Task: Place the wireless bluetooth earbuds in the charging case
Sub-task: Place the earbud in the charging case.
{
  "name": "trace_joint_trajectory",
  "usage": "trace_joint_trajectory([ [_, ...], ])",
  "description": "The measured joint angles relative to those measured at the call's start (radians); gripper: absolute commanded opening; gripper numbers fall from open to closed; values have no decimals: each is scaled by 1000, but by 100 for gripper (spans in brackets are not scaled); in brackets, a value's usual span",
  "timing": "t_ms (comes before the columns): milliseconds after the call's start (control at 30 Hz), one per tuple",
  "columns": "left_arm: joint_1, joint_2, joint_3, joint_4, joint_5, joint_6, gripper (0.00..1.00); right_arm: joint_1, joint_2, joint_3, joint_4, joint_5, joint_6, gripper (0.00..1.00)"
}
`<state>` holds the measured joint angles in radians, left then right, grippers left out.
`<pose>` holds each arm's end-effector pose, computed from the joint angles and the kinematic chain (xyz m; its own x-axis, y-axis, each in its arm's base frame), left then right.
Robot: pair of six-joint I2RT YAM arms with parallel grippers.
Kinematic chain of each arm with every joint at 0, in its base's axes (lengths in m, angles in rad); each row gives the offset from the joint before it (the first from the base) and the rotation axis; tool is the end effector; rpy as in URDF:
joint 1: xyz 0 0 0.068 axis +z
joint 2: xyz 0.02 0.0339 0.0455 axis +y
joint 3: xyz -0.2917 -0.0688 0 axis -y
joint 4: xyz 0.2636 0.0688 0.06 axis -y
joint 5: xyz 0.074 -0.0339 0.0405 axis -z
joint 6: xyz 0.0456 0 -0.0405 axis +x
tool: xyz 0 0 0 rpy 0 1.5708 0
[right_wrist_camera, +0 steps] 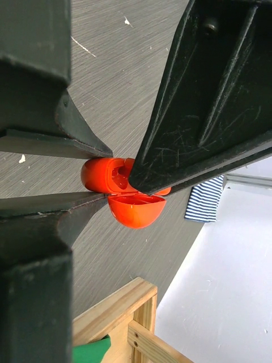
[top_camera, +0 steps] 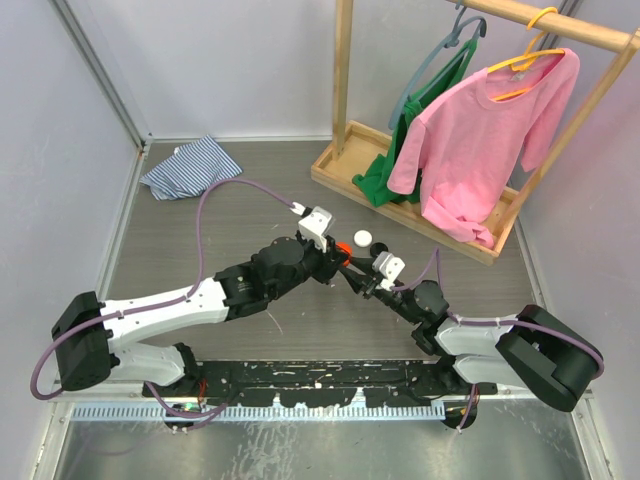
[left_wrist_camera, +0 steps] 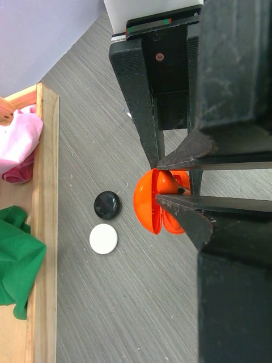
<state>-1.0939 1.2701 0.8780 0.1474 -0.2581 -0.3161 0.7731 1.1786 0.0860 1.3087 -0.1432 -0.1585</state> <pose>0.1548 -0.2742 0.3182 -0.3374 -0.0018 -0.9414 0.6738 0.6978 -0.2428 0.1382 0.1439 0.2022 0.2764 0.0514 -0.9597 -0.7568 0.6271 -0.1844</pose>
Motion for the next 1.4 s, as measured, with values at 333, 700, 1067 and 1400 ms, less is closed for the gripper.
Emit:
trace_joint_trajectory([
  [333, 0, 0, 0, 0, 0, 26, 22, 0, 0, 0, 0, 0, 0, 1],
  [700, 0, 40, 0, 23, 0, 43, 22, 0, 0, 0, -3, 2, 0, 1],
  [1067, -1, 42, 0, 31, 0, 44, 37, -1, 0, 0, -3, 0, 0, 1],
  [1400, -5, -23, 0, 17, -6, 43, 54, -1, 0, 0, 0, 0, 0, 1],
])
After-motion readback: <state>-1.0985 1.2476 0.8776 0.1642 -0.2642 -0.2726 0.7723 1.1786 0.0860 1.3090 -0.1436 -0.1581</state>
